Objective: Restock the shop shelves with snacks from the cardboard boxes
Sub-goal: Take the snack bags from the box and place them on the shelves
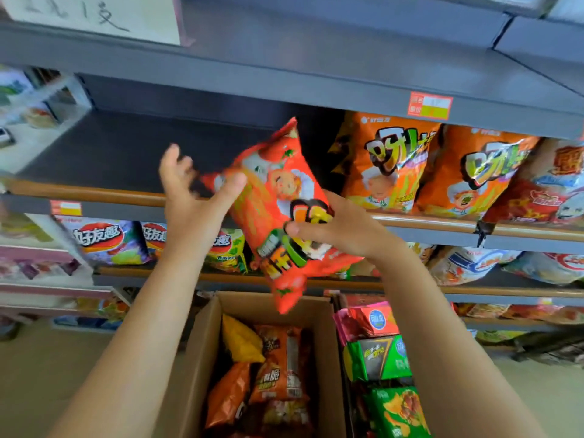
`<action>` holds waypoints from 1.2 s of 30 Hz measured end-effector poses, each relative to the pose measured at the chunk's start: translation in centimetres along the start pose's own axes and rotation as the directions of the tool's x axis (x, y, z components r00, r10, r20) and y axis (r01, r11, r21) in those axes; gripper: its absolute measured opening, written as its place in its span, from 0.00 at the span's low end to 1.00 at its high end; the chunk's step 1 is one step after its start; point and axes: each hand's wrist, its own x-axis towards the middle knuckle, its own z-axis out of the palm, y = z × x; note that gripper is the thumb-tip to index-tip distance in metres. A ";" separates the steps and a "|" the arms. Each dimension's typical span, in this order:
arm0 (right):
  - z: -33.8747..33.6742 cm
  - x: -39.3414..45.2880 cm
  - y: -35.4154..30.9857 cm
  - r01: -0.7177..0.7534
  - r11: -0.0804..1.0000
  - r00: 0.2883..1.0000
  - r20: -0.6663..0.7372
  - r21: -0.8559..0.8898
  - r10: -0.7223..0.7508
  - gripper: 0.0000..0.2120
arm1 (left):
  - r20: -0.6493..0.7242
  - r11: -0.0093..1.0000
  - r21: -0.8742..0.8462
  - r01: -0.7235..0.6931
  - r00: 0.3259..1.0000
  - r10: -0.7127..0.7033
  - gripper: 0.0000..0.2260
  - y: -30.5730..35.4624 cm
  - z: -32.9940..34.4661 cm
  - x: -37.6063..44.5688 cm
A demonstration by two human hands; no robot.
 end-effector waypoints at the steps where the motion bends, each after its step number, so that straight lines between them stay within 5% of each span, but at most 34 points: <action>1: -0.5 -0.2 0.1 -0.012 0.989 0.999 0.043 -0.150 0.019 0.28 | -0.008 0.969 0.178 -0.170 0.985 0.174 0.49 0.3 -1.0 -0.2; 3: -0.6 -0.4 -0.3 0.006 0.877 0.981 0.171 -0.480 0.087 0.39 | 0.256 0.701 0.484 -0.523 0.851 0.458 0.46 1.4 -2.3 -0.6; 4: -0.3 -0.5 -0.8 0.045 0.780 0.964 0.231 -0.624 0.130 0.42 | 0.465 0.537 0.553 -0.637 0.771 0.435 0.44 2.0 -2.2 -0.9; 6: 1.2 -0.2 -1.9 0.170 0.561 0.944 0.298 -0.810 0.143 0.42 | 0.739 0.311 0.598 -0.739 0.658 0.143 0.42 2.5 -1.0 -1.8; 8: 2.5 0.0 -3.2 0.276 0.408 0.949 0.313 -0.870 0.026 0.36 | 0.766 0.236 0.639 -0.732 0.632 -0.113 0.42 1.8 0.3 -2.4; 10: 3.1 0.1 -3.9 0.305 0.299 0.952 0.289 -0.904 -0.097 0.33 | 0.701 0.334 0.703 -0.628 0.692 -0.174 0.43 0.9 0.6 -2.5; 12: 3.3 0.0 -3.8 0.286 0.252 0.951 0.242 -0.924 -0.192 0.35 | 0.650 0.408 0.714 -0.569 0.755 -0.082 0.42 0.0 0.2 -2.3; 14: 3.6 -0.3 -3.4 0.283 0.324 0.907 0.142 -0.903 -0.395 0.37 | 0.556 0.507 0.725 -0.466 0.830 -0.033 0.40 -0.8 -0.6 -2.1; 16: 3.9 -0.4 -2.7 0.274 0.475 0.760 -0.115 -0.836 -0.640 0.36 | 0.407 0.719 0.658 -0.223 0.909 -0.091 0.37 -1.3 -1.3 -1.7; 18: 3.8 -0.6 -2.4 0.272 0.638 0.612 -0.382 -0.720 -0.693 0.28 | 0.265 0.907 0.418 0.054 0.948 -0.178 0.32 -2.1 -2.0 -1.0; 19: 3.6 -0.8 -2.4 0.251 0.731 0.611 -0.482 -0.634 -0.628 0.25 | 0.215 0.943 0.290 0.167 0.948 -0.234 0.31 -2.2 -2.2 -0.6; 21: 3.4 -0.6 -2.0 0.127 0.910 0.767 -0.543 -0.395 -0.343 0.23 | 0.161 0.951 0.148 0.270 0.942 -0.293 0.31 -2.6 -1.9 0.1; 23: 3.5 -0.2 -1.8 -0.056 0.995 0.937 -0.349 -0.086 0.023 0.29 | 0.148 0.947 0.114 0.301 0.937 -0.316 0.29 -2.5 -1.1 0.5; 24: 3.7 0.3 -1.6 -0.131 0.990 0.967 -0.213 0.049 0.139 0.32 | 0.143 0.945 0.119 0.305 0.936 -0.321 0.28 -2.5 -0.6 1.0; 26: 3.9 1.5 -1.3 -0.177 0.968 0.975 -0.105 0.176 0.197 0.33 | 0.136 0.942 0.130 0.311 0.935 -0.327 0.29 -1.9 0.5 2.2; 30: 1.8 6.1 -0.6 -0.047 0.925 0.904 -0.378 0.378 0.200 0.31 | 0.204 0.944 0.002 0.330 0.924 -0.323 0.32 -0.3 2.5 6.2; 32: 0.6 8.6 -0.7 0.008 0.906 0.845 -0.487 0.423 0.220 0.35 | 0.256 0.963 -0.042 0.267 0.934 -0.248 0.26 -0.1 3.6 7.9; 36: -0.6 12.9 -0.6 0.128 0.886 0.782 -0.595 0.446 0.186 0.28 | 0.226 0.984 0.177 0.029 0.972 -0.070 0.17 -1.7 4.9 11.1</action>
